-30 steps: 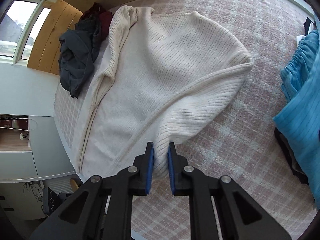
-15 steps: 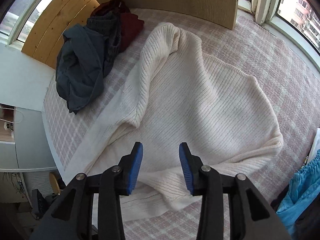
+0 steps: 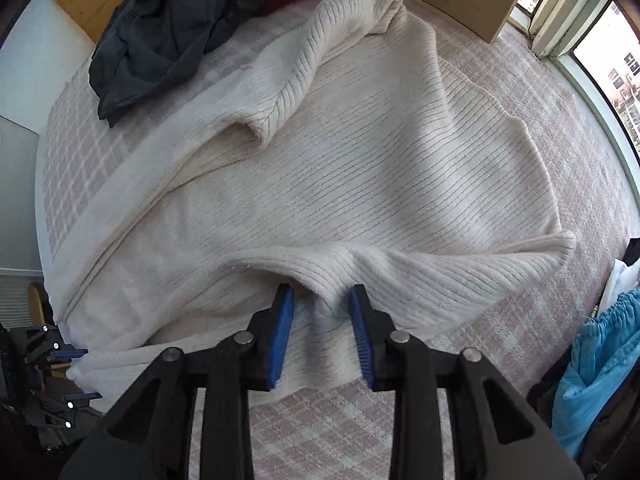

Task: Fold clothes

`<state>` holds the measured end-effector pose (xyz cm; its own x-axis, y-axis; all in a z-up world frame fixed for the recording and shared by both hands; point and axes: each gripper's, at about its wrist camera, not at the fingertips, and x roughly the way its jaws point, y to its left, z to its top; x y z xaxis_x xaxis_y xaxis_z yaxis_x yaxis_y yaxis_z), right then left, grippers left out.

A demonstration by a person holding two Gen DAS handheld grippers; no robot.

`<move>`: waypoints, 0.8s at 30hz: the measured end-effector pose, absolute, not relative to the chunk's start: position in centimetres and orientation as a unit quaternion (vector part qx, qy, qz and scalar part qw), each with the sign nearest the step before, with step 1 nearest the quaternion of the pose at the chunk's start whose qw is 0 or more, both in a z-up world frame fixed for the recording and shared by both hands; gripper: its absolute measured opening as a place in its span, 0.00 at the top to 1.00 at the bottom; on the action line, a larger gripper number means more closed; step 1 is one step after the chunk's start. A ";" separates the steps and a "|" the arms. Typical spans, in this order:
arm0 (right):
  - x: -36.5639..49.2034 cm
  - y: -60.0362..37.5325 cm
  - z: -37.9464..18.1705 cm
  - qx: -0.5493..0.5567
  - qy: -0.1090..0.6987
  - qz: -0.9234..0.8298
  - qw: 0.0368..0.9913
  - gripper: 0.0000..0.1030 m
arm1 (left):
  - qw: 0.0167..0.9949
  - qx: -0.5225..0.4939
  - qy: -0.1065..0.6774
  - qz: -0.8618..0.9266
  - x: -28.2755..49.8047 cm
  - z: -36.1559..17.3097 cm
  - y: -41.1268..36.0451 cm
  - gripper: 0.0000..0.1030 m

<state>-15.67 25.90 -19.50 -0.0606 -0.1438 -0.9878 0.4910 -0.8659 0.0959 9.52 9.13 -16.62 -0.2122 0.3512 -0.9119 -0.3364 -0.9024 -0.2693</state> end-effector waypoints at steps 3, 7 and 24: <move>-15.9 26.1 -18.9 0.642 0.115 -0.723 0.228 0.92 | 0.235 -0.581 -0.006 0.779 9.7 -16.7 9.2 0.71; -16.4 24.8 -17.4 0.630 0.083 -0.726 0.263 0.92 | 0.239 -0.579 -0.055 0.778 10.1 -16.4 7.8 0.83; -24.6 39.2 -17.6 0.610 -0.050 -0.781 0.128 0.39 | 0.216 -0.577 0.046 0.786 7.9 -14.4 9.8 0.44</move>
